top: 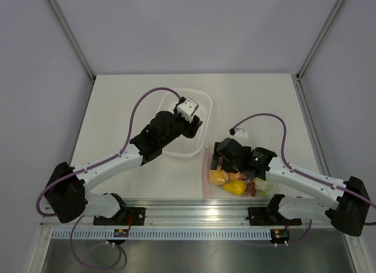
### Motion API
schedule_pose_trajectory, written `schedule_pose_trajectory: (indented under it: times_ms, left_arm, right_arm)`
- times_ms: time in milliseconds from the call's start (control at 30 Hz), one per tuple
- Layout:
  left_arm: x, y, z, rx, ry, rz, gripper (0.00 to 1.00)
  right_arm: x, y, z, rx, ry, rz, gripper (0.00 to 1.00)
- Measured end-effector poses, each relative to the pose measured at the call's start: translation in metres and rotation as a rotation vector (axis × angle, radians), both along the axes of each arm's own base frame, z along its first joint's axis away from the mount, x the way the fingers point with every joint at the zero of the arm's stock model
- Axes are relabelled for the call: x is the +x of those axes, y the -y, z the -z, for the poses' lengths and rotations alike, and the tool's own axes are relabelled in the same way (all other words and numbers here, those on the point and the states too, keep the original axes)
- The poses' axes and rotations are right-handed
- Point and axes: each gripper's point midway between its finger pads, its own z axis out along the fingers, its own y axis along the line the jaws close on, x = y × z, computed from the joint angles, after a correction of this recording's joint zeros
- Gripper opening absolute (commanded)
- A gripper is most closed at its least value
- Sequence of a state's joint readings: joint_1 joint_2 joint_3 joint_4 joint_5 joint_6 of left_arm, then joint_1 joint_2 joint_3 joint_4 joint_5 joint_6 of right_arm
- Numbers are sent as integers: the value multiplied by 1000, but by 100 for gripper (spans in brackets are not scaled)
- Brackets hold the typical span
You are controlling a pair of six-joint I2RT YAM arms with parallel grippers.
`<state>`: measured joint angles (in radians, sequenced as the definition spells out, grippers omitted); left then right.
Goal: Open the zip-top bag and remove the fake food
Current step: Open the zipper of the food storage bag at the center of the board.
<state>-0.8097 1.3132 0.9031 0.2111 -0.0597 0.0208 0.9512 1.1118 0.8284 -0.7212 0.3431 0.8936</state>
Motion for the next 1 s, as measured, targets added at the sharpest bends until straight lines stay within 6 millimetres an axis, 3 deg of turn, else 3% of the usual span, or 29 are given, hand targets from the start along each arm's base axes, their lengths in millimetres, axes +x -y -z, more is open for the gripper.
schedule_pose_trajectory:
  times_ms: [367, 567, 733, 800, 1000]
  left_arm:
    - [0, 0, 0, 0, -1, -2, 53]
    - [0, 0, 0, 0, -2, -2, 54]
    - [0, 0, 0, -1, -3, -2, 54]
    - [0, 0, 0, -1, -3, -2, 54]
    - [0, -1, 2, 4, -8, -3, 54]
  right_arm:
    - [8, 5, 16, -24, 20, 71, 99]
    - [7, 9, 27, -40, 20, 80, 86]
    - [11, 6, 34, -47, 27, 80, 66]
    - [12, 4, 35, -39, 31, 82, 63]
    - [9, 12, 39, -40, 36, 97, 18]
